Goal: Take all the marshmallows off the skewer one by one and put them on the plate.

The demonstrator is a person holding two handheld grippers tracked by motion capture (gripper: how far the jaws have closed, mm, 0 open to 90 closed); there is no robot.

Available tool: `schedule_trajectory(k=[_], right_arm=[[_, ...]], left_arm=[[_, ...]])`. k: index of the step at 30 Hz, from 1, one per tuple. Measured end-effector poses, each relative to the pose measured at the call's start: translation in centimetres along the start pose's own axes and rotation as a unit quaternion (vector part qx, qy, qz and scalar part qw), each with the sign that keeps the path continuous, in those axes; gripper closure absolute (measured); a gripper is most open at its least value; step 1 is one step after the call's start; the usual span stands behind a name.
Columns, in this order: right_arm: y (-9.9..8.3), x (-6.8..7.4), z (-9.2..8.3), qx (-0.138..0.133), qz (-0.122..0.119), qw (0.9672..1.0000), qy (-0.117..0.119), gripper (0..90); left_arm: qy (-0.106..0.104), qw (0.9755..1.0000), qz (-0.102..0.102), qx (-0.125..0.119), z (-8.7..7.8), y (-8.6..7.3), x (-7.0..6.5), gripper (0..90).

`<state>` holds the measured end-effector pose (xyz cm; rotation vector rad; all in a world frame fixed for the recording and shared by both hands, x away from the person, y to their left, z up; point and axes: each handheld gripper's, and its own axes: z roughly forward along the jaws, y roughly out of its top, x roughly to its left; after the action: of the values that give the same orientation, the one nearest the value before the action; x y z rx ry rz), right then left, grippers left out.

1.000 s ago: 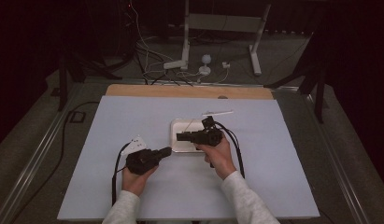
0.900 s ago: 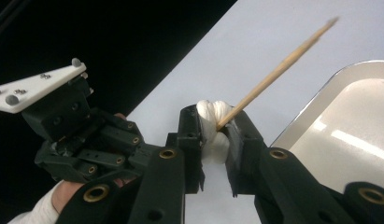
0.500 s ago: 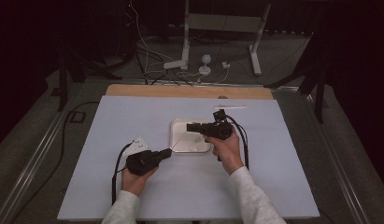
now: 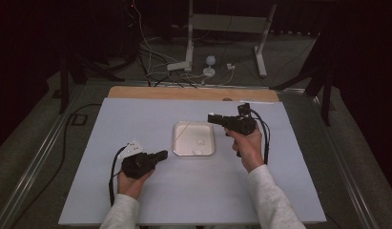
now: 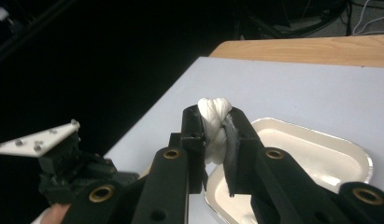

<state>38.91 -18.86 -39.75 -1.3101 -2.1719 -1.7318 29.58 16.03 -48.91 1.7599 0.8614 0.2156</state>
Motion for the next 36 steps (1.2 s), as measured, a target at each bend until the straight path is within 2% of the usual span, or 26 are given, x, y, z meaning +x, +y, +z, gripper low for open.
schedule_trajectory(k=[12, 19, 36], right_arm=[[-0.9, -0.4, 1.4, 0.021, -0.012, 0.9996, -0.014, 79.0], [-1.6, -0.8, 2.3, 0.039, -0.020, 0.9986, -0.031, 78.6], [-3.1, -1.6, 3.7, 0.074, -0.039, 0.9930, -0.084, 77.9]], left_arm=[[0.014, 0.9998, -0.012, -0.003, -0.1, 0.1, -0.1, 90.0], [0.014, 0.9997, -0.017, -0.006, 0.0, 0.2, -0.1, 90.0], [0.018, 0.9994, -0.026, -0.015, 0.2, 0.3, -0.2, 90.0]])
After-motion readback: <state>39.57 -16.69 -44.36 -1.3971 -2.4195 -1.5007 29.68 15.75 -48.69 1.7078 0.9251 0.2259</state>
